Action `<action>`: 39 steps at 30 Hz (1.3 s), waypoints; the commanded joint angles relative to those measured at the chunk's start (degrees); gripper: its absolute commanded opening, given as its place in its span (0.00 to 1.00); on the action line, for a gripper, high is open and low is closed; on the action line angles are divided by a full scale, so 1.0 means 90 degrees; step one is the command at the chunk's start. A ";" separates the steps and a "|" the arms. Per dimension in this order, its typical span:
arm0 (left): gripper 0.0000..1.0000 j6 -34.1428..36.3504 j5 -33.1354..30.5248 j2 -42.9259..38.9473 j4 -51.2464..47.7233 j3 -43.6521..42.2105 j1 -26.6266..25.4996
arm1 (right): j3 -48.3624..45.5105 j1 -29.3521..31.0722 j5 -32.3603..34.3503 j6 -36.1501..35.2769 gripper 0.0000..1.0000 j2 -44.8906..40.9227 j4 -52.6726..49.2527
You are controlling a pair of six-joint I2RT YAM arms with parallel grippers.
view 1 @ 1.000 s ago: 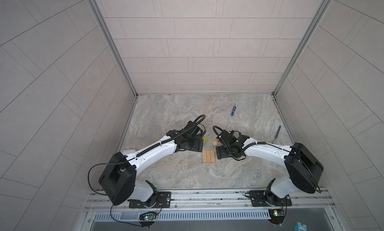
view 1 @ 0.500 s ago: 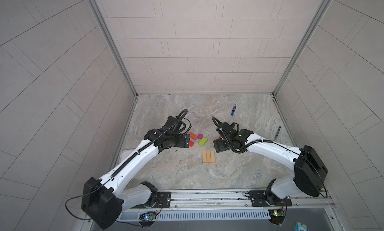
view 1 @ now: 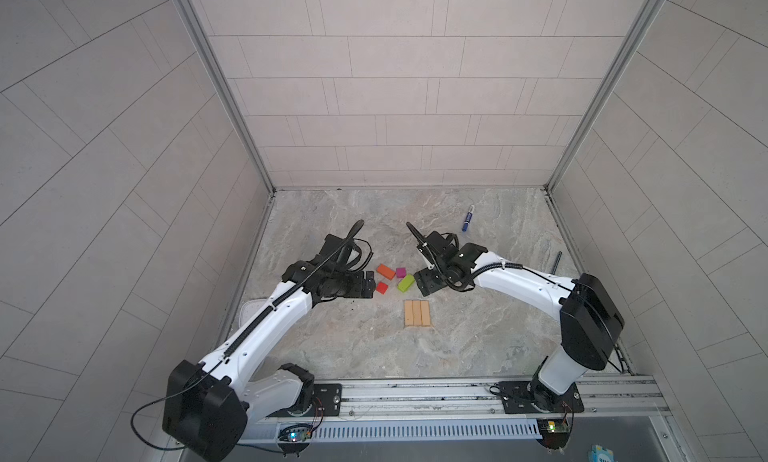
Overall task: Build the wood block tower
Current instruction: 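Move the right gripper over the block pile toward the lime-green block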
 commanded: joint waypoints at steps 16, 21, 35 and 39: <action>0.96 0.0030 0.1150 0.0197 0.0221 -0.0023 0.0695 | 0.1274 0.0121 -0.0182 -0.0623 0.87 0.1694 0.0027; 0.96 0.0028 0.1164 0.0210 0.0240 -0.0031 0.0705 | 0.1500 0.0136 -0.0133 -0.0699 0.89 0.2013 0.0037; 0.95 0.0002 0.1515 0.0326 0.0390 -0.0059 0.0718 | 0.1629 0.0175 -0.0214 -0.0821 0.80 0.2516 0.0205; 0.95 0.0004 0.1540 0.0338 0.0406 -0.0078 0.0715 | 0.1696 0.0187 -0.0224 -0.0826 0.79 0.2602 0.0219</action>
